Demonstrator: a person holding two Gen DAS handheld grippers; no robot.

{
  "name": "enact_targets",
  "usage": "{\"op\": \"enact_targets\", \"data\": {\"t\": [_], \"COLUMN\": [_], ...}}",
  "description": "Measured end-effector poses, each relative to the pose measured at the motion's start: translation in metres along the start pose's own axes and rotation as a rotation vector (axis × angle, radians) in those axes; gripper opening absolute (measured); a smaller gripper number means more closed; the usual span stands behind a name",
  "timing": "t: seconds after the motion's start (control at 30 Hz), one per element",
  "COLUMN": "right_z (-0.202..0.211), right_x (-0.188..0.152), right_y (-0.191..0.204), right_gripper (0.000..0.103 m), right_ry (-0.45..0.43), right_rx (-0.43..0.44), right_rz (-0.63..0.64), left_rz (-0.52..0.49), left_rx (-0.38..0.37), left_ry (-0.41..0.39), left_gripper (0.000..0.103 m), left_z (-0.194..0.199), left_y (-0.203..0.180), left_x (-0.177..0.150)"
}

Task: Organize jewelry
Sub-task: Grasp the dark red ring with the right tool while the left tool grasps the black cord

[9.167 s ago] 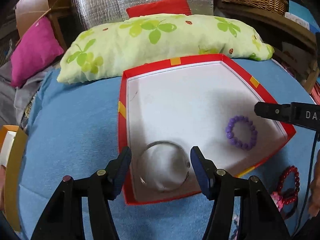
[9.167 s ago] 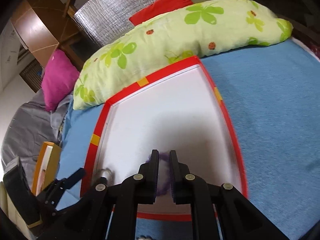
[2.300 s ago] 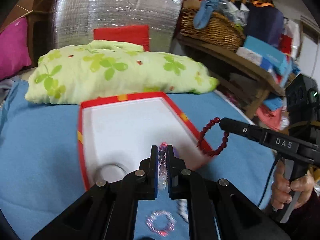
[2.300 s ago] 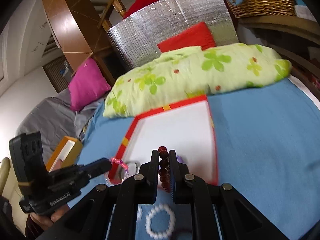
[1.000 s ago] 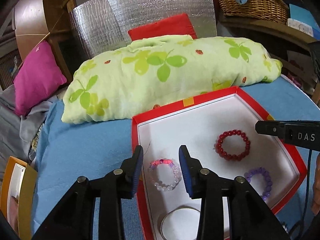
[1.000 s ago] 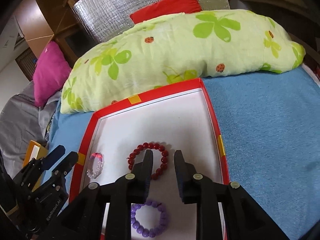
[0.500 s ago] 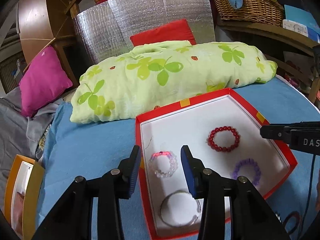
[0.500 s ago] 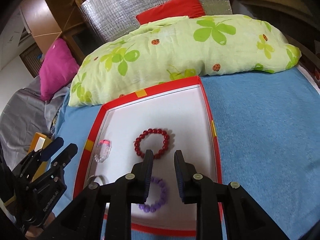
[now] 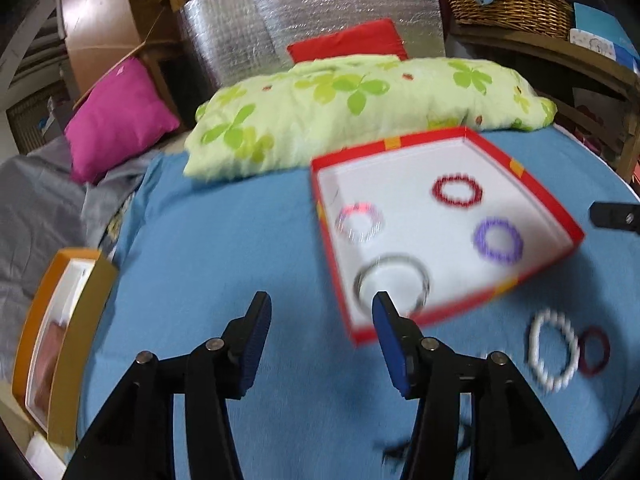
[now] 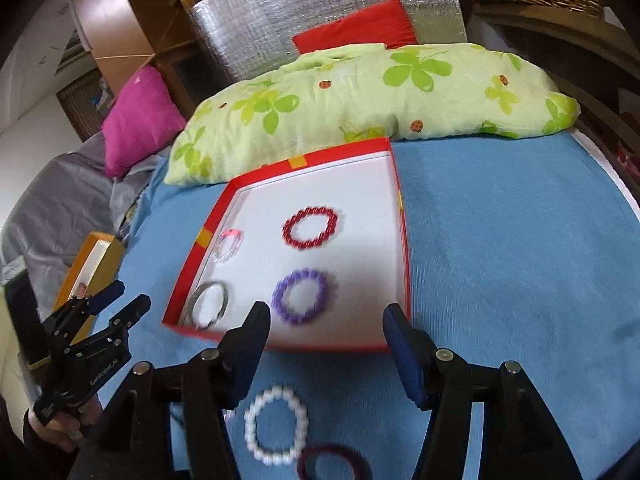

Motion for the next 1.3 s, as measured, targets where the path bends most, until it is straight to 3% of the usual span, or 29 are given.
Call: {"op": "enact_targets", "data": {"t": [0.2, 0.37, 0.5, 0.77, 0.87, 0.93, 1.0, 1.13, 1.3], "right_z": [0.018, 0.026, 0.018, 0.010, 0.005, 0.001, -0.002, -0.002, 0.003], "right_x": [-0.032, -0.055, -0.068, -0.080, -0.090, -0.097, -0.102, -0.108, -0.106], "right_y": [0.003, 0.012, 0.017, 0.003, -0.001, -0.001, 0.001, 0.010, 0.009], "right_gripper": [0.060, 0.059, 0.045, 0.045, 0.045, 0.037, 0.035, 0.007, 0.006], "right_ry": [0.016, 0.038, 0.084, 0.154, 0.197, 0.219, 0.216, 0.206, 0.182], "right_rx": [0.040, 0.039, 0.030, -0.016, -0.041, -0.052, -0.074, -0.116, -0.144], "right_rz": [-0.026, -0.006, 0.030, 0.077, 0.105, 0.119, 0.147, 0.226, 0.244], "left_rz": [0.061, 0.031, -0.001, 0.013, 0.036, 0.051, 0.057, 0.065, 0.065], "left_rx": [-0.019, -0.052, -0.059, -0.062, -0.099, -0.136, -0.169, -0.243, -0.305], "left_ry": [0.064, 0.099, 0.116, 0.142, 0.158, 0.157, 0.153, 0.169, 0.218], "left_gripper": [0.056, 0.058, 0.058, 0.060, 0.060, 0.060, 0.061, 0.061, 0.061], "left_z": [0.016, 0.023, 0.020, 0.010, 0.008, 0.010, 0.011, 0.009, -0.004], "left_y": [0.018, 0.012, 0.009, 0.024, 0.027, 0.027, 0.023, 0.012, -0.004], "left_x": [-0.041, -0.066, -0.072, -0.075, -0.076, -0.076, -0.074, -0.071, -0.071]}}
Point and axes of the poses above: each gripper's, at about its wrist camera, not at the fingertips, and z roughly against the way its jaws point, y to its left, x to its top, the point moved 1 cm from there along -z, roughly the way its jaws point, and after that the axes turned 6 degrees about z, right-handed, at the moved point
